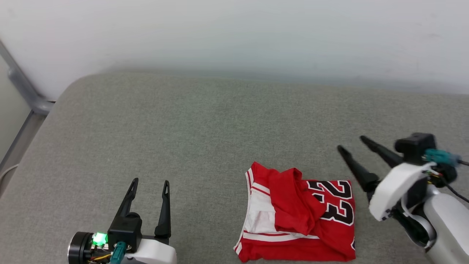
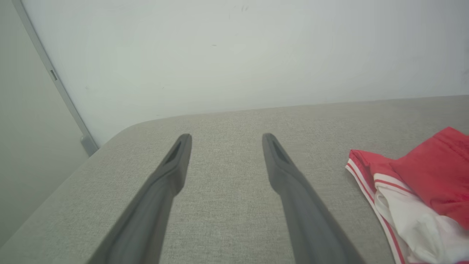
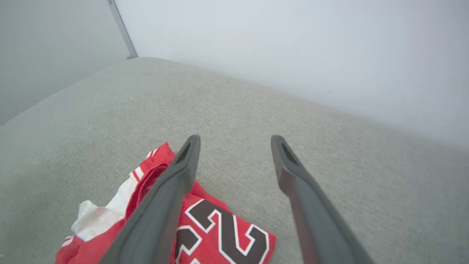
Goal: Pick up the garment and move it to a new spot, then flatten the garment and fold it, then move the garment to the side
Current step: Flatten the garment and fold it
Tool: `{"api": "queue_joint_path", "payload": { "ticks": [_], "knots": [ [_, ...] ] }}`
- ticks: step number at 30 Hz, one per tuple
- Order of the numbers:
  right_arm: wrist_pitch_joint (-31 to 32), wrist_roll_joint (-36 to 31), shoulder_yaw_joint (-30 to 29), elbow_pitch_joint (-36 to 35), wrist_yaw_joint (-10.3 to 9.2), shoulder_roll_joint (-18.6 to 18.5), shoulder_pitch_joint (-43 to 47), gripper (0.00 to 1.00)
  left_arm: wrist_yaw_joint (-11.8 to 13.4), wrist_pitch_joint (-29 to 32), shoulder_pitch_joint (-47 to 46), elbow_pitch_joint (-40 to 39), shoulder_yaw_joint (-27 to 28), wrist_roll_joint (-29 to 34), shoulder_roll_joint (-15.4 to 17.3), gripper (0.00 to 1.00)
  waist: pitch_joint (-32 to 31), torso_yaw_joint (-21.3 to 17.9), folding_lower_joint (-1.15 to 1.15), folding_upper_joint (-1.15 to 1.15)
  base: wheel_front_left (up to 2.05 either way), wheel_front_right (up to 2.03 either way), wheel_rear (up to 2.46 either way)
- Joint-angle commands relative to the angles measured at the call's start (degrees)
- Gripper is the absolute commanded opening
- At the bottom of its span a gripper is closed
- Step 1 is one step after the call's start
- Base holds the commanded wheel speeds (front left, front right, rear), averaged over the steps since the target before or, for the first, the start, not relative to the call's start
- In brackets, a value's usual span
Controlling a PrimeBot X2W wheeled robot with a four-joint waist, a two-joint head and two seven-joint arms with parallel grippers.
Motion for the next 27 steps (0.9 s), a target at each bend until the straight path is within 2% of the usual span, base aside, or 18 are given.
{"api": "queue_joint_path", "payload": {
  "ticks": [1,7,14,20,27],
  "knots": [
    [-3.14,-2.38,-3.62,-0.28,-0.05,0.67,2.49,1.00,0.18,-0.13,0.79,-0.07,0.22,0.11,0.30,1.00,-1.01,-1.16,0.00,0.00,0.00,0.00,0.00],
    [-10.30,-9.30,-13.73,-1.43,-0.05,3.47,8.28,1.00,0.20,-0.13,1.49,-0.04,0.23,-0.06,0.31,1.00,-2.32,-2.47,0.00,0.00,0.00,0.00,0.00],
    [-15.74,-17.98,-25.28,-6.54,-0.04,10.39,17.62,1.00,0.20,-0.13,2.38,-0.53,0.11,0.05,0.46,1.00,-3.35,-3.49,0.00,0.00,0.00,0.00,0.00],
    [-16.81,-22.63,-30.95,-11.55,-0.05,16.30,24.55,1.00,0.37,-0.13,3.53,-1.09,0.25,-0.01,0.68,1.00,-4.03,-3.73,0.00,0.00,0.00,0.00,0.00],
    [-16.97,-25.45,-33.76,-15.15,-0.05,20.79,30.78,1.00,0.42,-0.13,4.51,-1.28,0.16,0.02,0.98,1.00,-4.50,-3.65,0.00,0.00,0.00,0.00,0.00]
  ]
}}
